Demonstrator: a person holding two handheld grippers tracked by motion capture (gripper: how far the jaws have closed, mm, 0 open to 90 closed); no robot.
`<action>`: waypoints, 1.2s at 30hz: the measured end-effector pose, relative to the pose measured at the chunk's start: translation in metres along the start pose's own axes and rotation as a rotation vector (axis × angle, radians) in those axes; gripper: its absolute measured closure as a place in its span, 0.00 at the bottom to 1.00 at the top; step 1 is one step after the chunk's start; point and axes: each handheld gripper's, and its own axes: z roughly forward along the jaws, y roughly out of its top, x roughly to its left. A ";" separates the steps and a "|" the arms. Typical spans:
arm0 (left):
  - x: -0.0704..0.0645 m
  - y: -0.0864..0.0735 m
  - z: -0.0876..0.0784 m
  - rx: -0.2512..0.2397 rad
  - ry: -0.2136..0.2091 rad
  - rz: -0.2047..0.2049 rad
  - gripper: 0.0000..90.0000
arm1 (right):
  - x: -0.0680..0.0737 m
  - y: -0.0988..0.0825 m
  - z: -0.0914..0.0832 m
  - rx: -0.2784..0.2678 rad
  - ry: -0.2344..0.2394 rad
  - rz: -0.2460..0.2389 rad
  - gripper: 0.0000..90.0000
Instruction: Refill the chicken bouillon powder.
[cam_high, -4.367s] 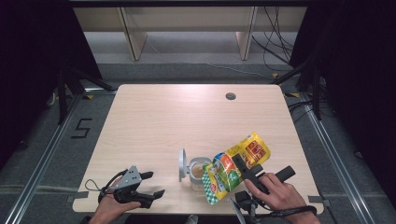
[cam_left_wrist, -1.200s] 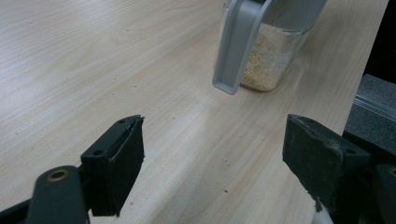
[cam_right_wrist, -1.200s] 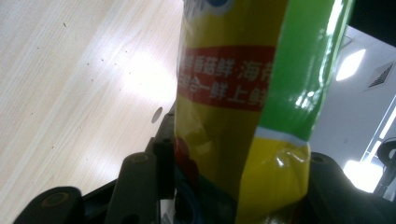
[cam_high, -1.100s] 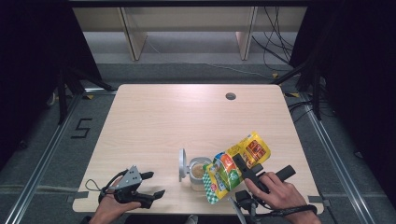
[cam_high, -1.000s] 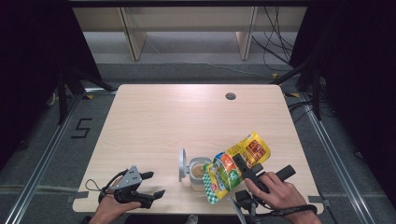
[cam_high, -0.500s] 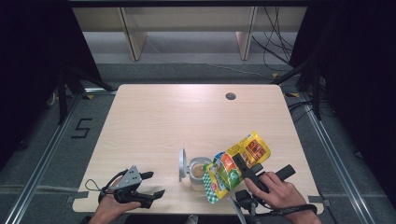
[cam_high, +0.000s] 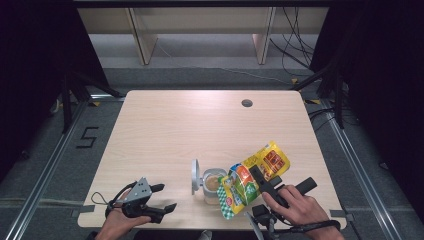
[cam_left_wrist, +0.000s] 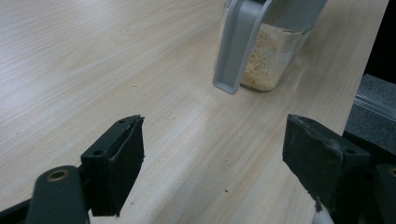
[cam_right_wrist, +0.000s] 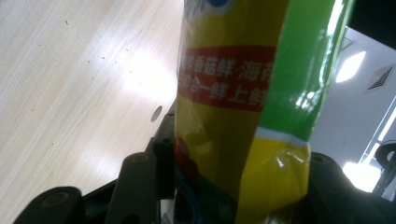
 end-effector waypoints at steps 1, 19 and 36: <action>0.000 0.000 0.000 0.000 0.000 0.000 0.23 | 0.000 0.000 0.000 0.000 0.001 0.002 0.65; 0.000 0.000 0.000 0.000 -0.001 0.000 0.22 | 0.001 0.001 0.001 -0.001 0.008 0.000 0.65; 0.000 0.000 0.000 0.000 -0.001 -0.001 0.23 | 0.002 0.000 0.003 -0.003 0.018 0.001 0.65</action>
